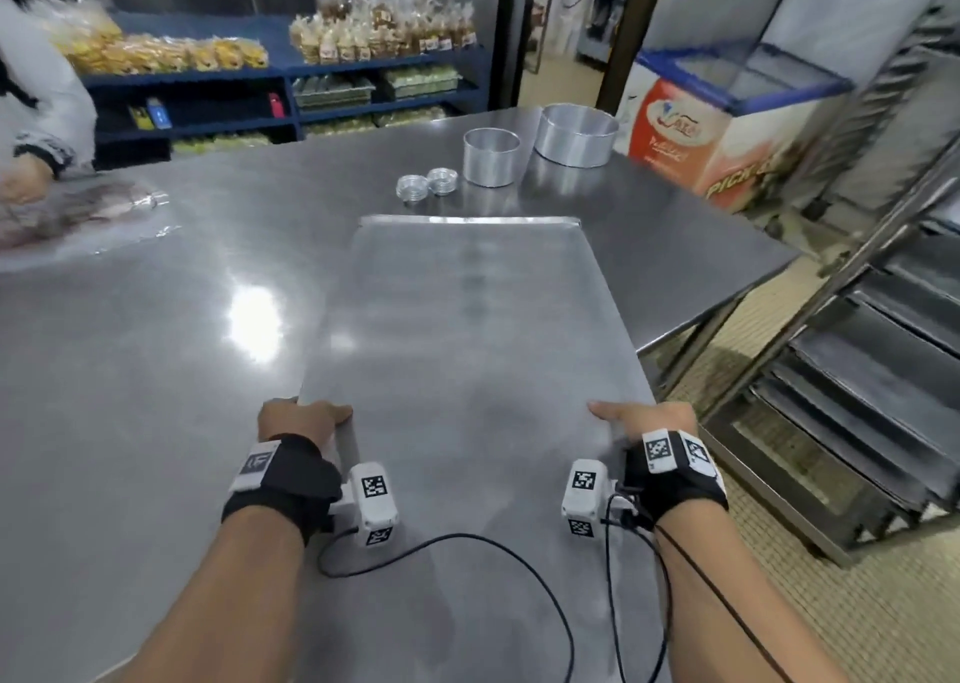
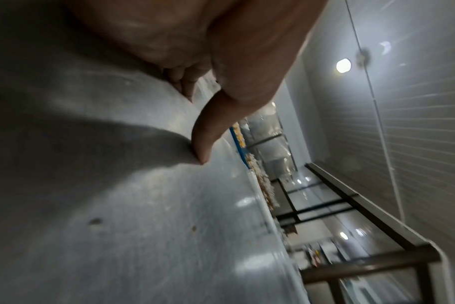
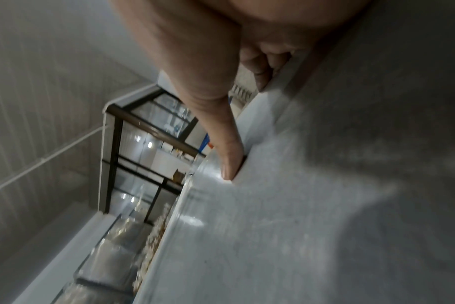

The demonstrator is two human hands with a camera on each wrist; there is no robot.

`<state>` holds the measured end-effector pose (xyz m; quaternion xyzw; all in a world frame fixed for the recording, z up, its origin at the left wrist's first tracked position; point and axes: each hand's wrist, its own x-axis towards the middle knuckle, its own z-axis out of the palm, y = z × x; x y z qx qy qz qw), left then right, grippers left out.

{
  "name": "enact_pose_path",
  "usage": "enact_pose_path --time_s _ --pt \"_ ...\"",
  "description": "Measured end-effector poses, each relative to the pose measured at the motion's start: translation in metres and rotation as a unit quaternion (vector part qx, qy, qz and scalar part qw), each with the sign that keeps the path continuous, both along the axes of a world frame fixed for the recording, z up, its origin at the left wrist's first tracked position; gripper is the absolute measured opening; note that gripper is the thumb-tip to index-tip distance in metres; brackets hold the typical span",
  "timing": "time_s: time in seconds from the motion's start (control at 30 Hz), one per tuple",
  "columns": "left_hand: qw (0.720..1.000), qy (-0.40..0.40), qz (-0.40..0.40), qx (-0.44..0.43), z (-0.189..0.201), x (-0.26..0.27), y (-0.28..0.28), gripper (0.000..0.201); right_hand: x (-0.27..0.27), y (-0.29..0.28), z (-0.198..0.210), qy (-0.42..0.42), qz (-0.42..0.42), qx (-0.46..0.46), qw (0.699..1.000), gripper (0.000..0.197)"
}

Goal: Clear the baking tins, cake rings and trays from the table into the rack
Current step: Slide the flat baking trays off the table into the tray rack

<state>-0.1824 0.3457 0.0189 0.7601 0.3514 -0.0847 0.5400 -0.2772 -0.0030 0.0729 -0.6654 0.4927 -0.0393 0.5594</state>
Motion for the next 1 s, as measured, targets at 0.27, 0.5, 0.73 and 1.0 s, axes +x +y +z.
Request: enact_pose_path --time_s 0.27,0.5,0.73,1.0 --pt "0.982 -0.055 -0.178 0.020 0.055 0.049 -0.161 0.067 -0.054 -0.111 0.031 0.023 -0.144 -0.026 0.989 0.064" --pt "0.960 -0.050 -0.272 -0.038 0.053 0.083 -0.304 0.058 -0.119 -0.203 0.058 -0.011 -0.254 -0.058 0.965 0.048" --pt "0.921 -0.075 -0.380 -0.050 0.107 0.017 -0.434 0.038 -0.193 -0.274 0.074 -0.035 -0.353 -0.061 0.933 0.048" --pt "0.880 -0.122 -0.457 -0.036 0.125 -0.021 -0.537 0.042 -0.256 -0.332 0.087 -0.036 -0.414 -0.085 0.906 0.056"
